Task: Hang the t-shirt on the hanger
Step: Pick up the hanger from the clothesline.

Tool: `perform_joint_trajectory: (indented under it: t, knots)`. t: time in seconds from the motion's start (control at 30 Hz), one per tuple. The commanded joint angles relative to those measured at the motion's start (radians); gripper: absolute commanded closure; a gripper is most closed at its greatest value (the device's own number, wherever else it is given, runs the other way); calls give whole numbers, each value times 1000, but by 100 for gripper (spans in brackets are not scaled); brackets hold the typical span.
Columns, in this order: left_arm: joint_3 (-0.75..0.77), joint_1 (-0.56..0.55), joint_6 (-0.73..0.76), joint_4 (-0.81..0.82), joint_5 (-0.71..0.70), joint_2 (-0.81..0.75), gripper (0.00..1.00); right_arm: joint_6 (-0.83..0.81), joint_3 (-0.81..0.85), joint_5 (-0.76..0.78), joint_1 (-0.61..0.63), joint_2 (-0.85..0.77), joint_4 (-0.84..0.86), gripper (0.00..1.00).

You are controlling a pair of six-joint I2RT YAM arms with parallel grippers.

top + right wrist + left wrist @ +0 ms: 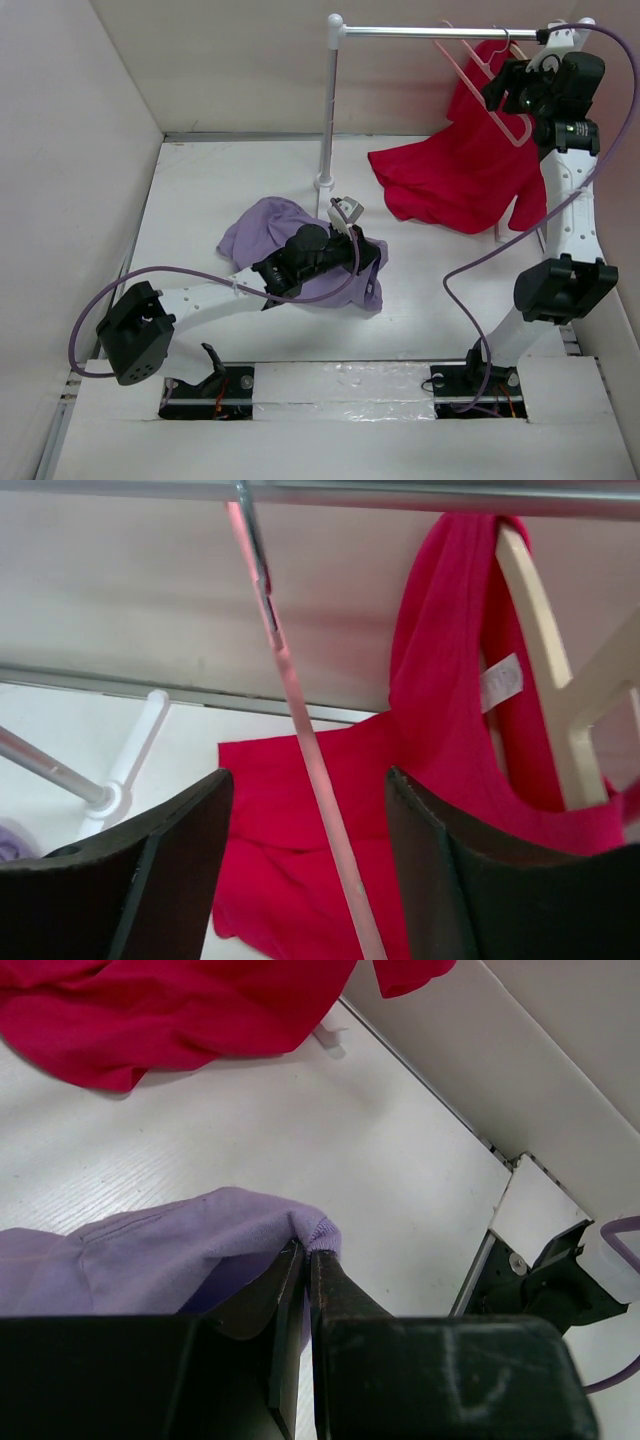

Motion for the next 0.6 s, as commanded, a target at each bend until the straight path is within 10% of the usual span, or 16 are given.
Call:
perform_joint_trajectory:
  t: [0.0, 0.13, 0.57]
  knots:
    - [-9, 2, -5, 62, 13, -37, 100, -10, 17, -5, 16, -38, 58, 37]
    - [-17, 2, -5, 67, 12, -51, 100, -13, 14, 18, 25, -56, 52, 57]
    - [-43, 12, -14, 84, 18, -82, 100, -87, -41, 171, 111, -75, 32, 53]
